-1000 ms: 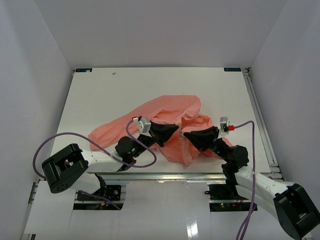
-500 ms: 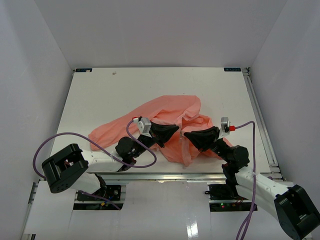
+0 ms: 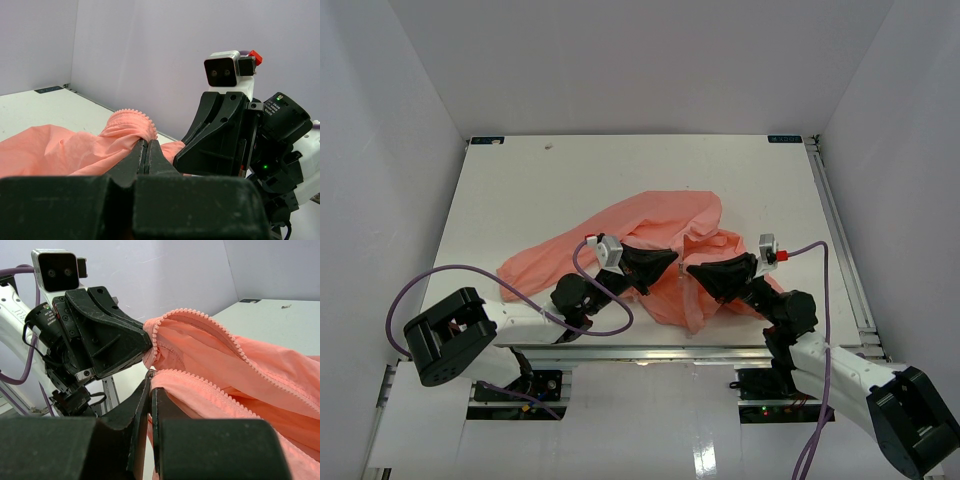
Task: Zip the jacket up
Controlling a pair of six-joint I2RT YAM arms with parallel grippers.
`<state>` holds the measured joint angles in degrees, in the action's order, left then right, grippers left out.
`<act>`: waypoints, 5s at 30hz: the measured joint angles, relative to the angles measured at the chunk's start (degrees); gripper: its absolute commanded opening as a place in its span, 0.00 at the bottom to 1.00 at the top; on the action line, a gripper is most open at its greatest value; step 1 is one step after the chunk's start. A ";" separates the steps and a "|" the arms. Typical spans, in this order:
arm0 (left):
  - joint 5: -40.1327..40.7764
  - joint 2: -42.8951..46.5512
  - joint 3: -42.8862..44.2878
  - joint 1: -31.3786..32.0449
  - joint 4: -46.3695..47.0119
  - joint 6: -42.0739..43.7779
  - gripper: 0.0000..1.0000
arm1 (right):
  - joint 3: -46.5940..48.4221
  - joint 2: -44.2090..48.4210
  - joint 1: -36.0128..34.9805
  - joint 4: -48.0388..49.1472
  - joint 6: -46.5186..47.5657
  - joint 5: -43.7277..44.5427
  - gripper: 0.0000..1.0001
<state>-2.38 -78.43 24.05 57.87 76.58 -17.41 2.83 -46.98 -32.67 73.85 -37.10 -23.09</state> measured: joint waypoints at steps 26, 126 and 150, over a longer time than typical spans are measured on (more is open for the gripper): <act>0.00 0.00 -0.02 0.01 0.00 0.70 0.00 | 0.00 1.78 -0.15 0.00 0.02 -0.04 0.08; 0.26 1.49 -1.18 0.02 0.00 -1.32 0.00 | 0.00 1.93 -0.79 -0.16 0.46 -1.08 0.08; -0.86 1.01 -1.18 0.02 0.00 -2.98 0.00 | 0.00 2.67 -0.79 -0.18 0.81 -0.33 0.08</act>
<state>-3.24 -77.43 22.87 57.89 76.57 -20.39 2.83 -44.31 -33.45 73.67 -36.29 -23.42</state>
